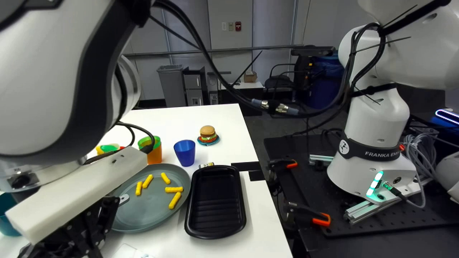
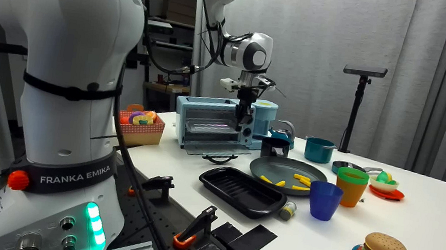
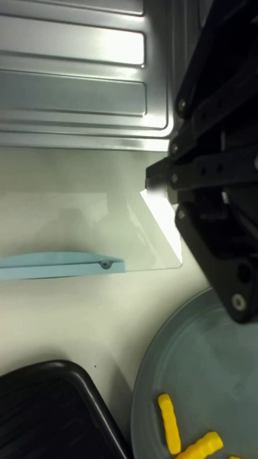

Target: Close the door to the oven

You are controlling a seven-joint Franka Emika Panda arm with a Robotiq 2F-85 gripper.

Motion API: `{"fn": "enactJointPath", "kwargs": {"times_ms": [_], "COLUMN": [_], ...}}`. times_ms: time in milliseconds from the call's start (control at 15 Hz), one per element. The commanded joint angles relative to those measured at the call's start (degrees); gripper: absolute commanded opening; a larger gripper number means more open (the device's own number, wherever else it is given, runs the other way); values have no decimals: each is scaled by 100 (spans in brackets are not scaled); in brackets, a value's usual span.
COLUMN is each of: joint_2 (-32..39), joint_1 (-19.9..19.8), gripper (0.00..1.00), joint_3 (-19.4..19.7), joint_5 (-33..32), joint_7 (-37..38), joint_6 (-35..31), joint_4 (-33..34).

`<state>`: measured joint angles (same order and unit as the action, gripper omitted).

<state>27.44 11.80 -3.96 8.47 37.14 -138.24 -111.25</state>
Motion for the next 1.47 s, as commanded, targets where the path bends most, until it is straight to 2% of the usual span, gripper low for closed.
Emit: {"fn": "enactJointPath", "kwargs": {"times_ms": [0, 400, 867, 1133, 1400], "joint_2": [87, 132, 89, 114, 105], "joint_1": [-93, -218, -577, -867, -931], "gripper": [0, 0, 0, 0, 0], "joint_3": [-57, -204, -862, -1211, -1275], "joint_5": [497, 1162, 2319, 2990, 3491], "joint_7": [-49, -349, -1585, -2248, -2678], "joint_6": [-422, -950, -1832, -2110, -2147], "joint_4": [-86, -381, -469, -499, -553]}}
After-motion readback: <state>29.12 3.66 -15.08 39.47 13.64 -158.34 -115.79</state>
